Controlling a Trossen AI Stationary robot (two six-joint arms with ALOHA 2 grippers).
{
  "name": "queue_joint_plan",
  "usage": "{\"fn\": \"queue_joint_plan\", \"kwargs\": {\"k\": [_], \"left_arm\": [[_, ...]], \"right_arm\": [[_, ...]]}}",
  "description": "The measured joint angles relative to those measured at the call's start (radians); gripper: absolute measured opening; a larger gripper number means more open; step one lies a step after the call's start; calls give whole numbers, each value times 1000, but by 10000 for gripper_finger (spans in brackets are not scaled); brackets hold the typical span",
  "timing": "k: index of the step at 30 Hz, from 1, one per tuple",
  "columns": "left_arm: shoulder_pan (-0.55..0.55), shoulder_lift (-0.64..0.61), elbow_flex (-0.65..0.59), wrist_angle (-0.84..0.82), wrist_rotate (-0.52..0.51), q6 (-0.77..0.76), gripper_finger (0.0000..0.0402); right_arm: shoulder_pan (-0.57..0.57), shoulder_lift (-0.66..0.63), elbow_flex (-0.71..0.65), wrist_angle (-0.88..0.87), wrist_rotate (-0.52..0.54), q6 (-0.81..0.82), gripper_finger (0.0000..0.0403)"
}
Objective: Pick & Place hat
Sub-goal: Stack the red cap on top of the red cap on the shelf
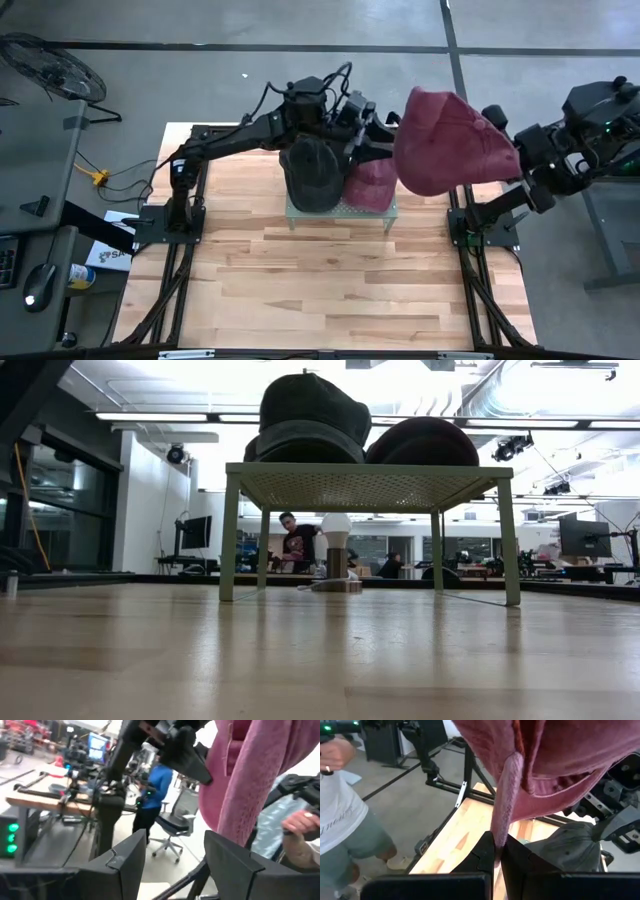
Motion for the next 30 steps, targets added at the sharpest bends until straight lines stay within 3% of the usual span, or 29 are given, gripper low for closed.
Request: {"fn": "queue_joint_plan", "kwargs": {"k": [14,24,30], "left_arm": [[-26,16,0,86,209,-36,197],[-29,15,0,106,301,-41,197],[-35,13,1,106,232,-33,197]], "right_arm": [[0,-32,0,-30,10,32,7],[-1,-44,0,-38,21,39,7],[-1,-37,0,-41,26,40,7]]}}
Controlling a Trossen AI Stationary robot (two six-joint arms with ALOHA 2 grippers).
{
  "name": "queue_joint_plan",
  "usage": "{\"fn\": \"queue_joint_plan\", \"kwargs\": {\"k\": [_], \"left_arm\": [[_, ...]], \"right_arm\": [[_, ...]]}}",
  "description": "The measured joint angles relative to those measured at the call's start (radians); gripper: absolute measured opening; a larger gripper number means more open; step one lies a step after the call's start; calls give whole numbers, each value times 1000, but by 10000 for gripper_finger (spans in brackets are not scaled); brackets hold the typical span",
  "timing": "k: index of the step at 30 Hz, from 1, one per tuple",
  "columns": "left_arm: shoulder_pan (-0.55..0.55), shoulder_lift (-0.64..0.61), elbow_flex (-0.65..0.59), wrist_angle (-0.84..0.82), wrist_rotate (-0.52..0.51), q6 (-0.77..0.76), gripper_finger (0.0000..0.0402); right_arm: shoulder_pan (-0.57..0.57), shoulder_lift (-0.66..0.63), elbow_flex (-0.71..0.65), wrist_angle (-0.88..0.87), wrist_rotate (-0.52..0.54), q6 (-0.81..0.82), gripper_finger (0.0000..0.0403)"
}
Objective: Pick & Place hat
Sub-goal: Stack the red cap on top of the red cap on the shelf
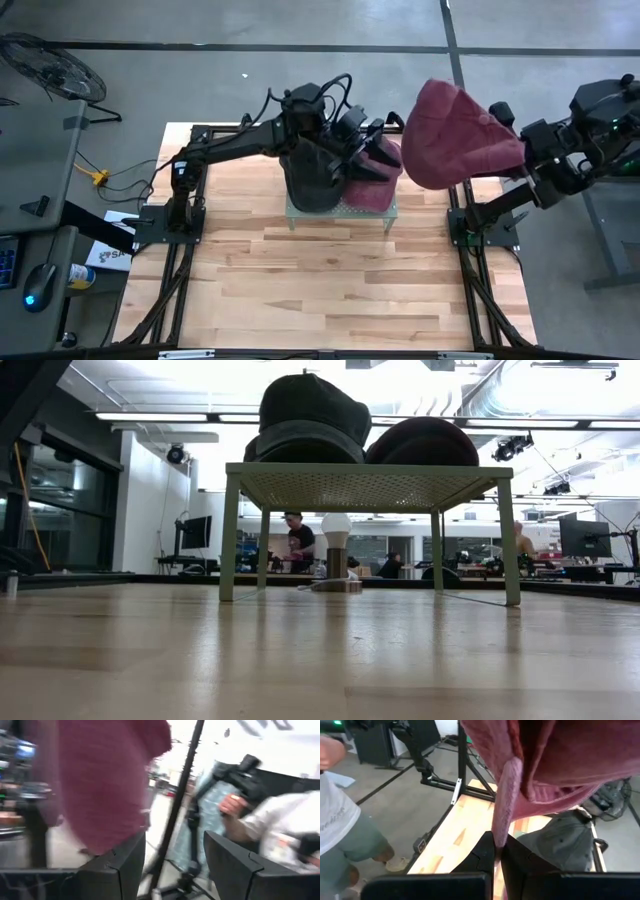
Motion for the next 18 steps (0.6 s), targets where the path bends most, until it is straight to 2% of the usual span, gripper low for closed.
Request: {"fn": "queue_joint_plan", "kwargs": {"k": [8,14,18], "left_arm": [[3,0,0,-82,-209,93,197],[3,0,0,-129,-307,143,197],[4,0,0,-130,-305,143,197]], "right_arm": [[0,5,0,-18,-2,21,6],[0,-2,0,-42,-21,42,6],[0,-3,0,-44,-42,33,6]]}}
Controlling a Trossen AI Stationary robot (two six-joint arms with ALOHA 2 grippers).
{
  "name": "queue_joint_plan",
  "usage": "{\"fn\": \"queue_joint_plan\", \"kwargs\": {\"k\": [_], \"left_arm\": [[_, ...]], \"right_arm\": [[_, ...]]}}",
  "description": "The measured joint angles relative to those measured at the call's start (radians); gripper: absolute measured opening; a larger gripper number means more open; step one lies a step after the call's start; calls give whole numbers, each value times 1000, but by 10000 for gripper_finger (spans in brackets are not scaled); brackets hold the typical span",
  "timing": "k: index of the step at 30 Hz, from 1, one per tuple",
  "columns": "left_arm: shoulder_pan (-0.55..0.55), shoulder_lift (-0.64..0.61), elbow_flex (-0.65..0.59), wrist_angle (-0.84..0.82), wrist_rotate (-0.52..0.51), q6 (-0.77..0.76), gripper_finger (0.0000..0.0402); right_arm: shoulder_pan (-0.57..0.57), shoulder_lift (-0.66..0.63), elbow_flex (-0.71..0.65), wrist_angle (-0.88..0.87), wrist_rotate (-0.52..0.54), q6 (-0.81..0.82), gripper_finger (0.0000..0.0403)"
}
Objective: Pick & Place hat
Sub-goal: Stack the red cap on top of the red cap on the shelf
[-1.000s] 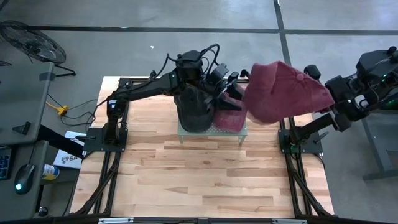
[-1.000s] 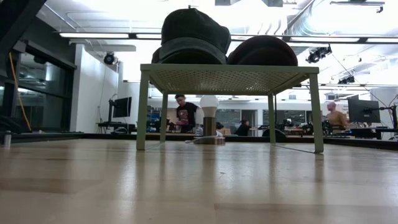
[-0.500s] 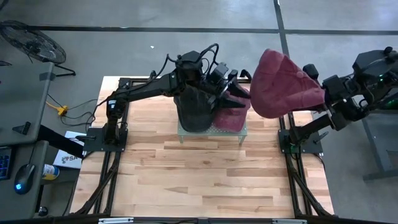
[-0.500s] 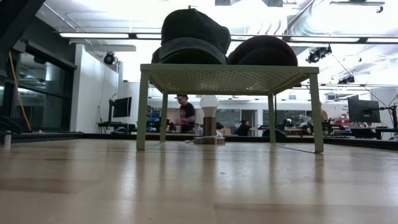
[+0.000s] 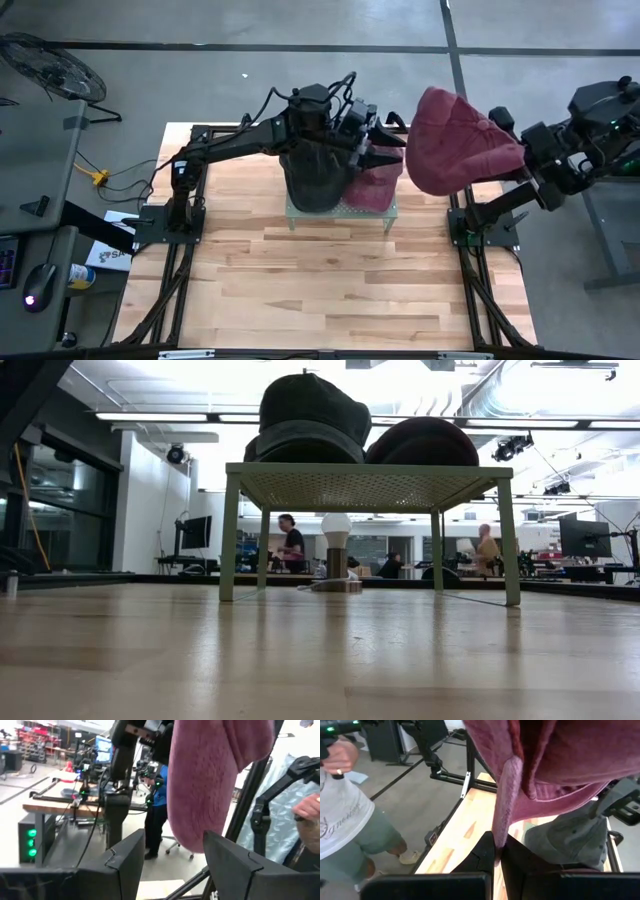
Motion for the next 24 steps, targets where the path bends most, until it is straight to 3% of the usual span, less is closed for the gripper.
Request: {"fn": "queue_joint_plan", "kwargs": {"k": [10,24], "left_arm": [[-7,0,0,32,95,-19,197],[-14,0,0,68,99,-61,197]], "right_arm": [[0,12,0,5,-10,-34,6],[1,11,0,-14,124,33,6]]}}
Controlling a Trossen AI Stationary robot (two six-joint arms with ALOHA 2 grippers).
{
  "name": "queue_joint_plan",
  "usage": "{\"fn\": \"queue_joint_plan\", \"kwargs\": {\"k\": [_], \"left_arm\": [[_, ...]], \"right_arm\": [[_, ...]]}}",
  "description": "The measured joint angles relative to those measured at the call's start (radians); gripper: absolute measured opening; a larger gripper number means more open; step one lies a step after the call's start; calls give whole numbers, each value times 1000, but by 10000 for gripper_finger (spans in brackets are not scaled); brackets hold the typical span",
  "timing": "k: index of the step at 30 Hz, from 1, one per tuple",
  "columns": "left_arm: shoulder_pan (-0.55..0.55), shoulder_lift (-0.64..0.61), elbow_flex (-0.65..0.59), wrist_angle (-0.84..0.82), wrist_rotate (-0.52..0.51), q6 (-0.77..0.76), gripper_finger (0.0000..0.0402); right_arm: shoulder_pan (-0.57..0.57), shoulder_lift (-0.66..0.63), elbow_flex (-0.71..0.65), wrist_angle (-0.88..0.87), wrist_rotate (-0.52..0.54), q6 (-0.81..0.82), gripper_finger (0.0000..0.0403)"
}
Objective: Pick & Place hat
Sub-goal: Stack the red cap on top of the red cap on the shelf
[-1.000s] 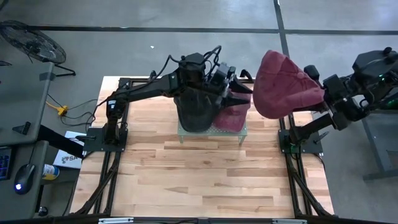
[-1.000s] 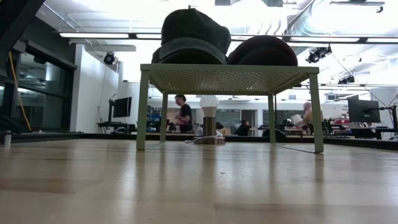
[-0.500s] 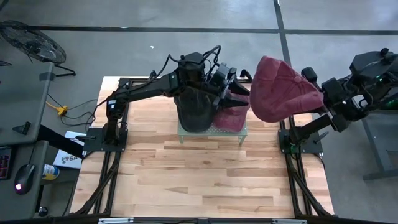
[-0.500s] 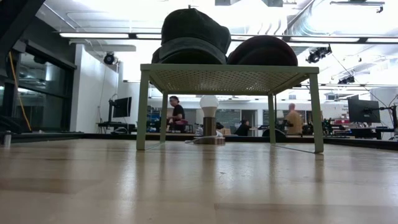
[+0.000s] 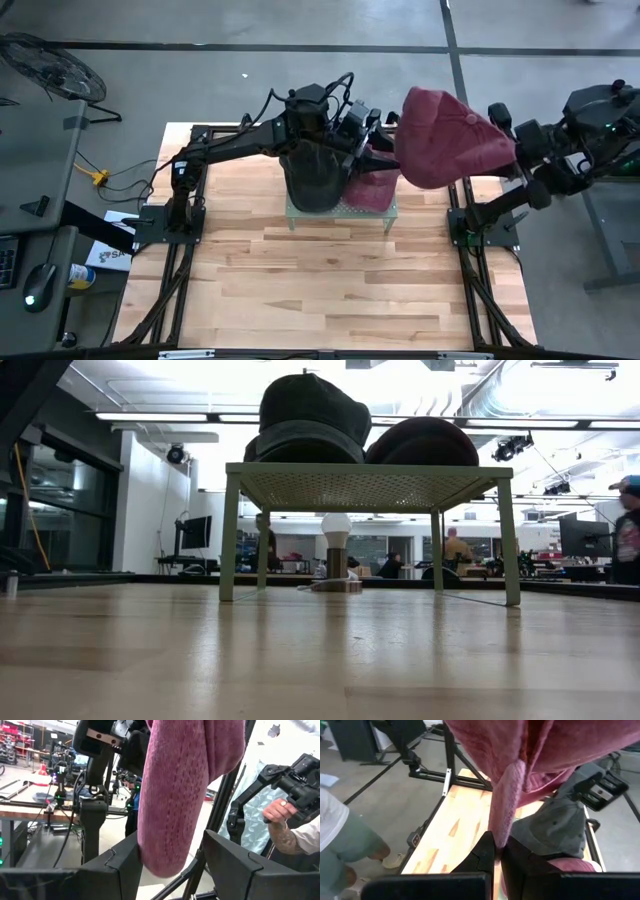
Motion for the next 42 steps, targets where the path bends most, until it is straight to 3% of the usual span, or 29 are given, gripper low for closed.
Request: {"fn": "queue_joint_plan", "kwargs": {"k": [5,8,13,18,29,32,42], "left_arm": [[0,0,0,1,-4,-4,193],[0,0,0,1,-5,-4,171],[0,0,0,1,1,-4,94],[-2,0,0,12,31,0,13],[0,0,0,-20,-14,26,9],[0,-1,0,-74,-5,67,7],[-14,-6,-2,-280,-8,155,7]], "right_arm": [[0,-1,0,-8,31,35,11],[0,-1,0,-15,38,44,9],[0,-1,0,-18,40,51,8],[-2,-6,1,-31,89,82,36],[-2,-47,-2,-62,188,221,60],[-2,-70,-1,-61,237,250,61],[-2,-114,0,-60,239,260,61]]}}
